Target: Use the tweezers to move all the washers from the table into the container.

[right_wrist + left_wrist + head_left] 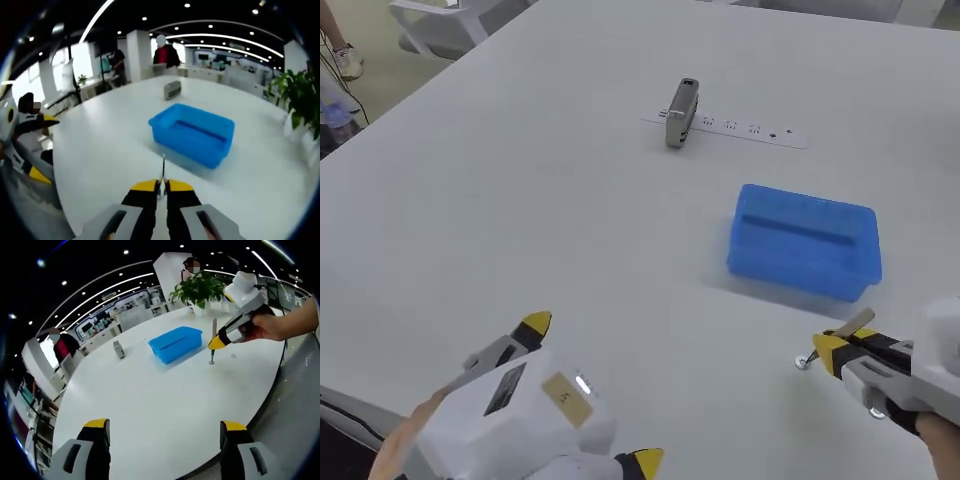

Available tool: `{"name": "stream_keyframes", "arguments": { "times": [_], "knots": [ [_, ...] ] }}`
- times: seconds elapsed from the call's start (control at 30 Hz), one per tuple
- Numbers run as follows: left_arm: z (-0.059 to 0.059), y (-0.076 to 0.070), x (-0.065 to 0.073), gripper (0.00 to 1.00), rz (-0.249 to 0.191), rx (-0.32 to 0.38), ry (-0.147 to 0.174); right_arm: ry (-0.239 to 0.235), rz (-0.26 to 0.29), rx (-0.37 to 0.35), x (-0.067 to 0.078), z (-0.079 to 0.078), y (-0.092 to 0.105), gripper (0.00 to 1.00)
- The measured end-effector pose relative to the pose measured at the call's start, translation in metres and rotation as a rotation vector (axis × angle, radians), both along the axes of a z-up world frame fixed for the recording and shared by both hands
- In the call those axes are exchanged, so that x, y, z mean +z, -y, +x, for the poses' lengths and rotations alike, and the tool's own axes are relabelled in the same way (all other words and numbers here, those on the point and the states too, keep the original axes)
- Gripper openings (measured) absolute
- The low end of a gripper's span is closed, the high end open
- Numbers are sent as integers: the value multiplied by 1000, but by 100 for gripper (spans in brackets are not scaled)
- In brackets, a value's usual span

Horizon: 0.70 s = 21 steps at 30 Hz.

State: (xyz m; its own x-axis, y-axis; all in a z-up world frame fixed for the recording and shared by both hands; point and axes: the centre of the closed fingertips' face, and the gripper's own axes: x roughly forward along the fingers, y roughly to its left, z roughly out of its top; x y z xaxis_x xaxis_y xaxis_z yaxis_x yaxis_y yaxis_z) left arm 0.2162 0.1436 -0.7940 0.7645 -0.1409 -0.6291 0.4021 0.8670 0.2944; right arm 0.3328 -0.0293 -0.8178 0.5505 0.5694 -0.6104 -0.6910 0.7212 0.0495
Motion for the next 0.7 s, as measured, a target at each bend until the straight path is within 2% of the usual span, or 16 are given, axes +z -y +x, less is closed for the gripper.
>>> {"name": "stream_keyframes", "arguments": {
  "times": [0.13,0.3,0.43,0.7],
  "knots": [
    [0,-1,1,93,-2,4,4,-5,-16,-19,-1,1,2,1],
    [0,-2,-1,93,3,8,-2,-32,-2,-32,-1,4,2,1],
    [0,-2,1,93,3,8,6,-59,28,-45,-2,2,2,1],
    [1,-2,1,93,4,11,11,-58,38,-55,-1,1,0,3]
  ]
}}
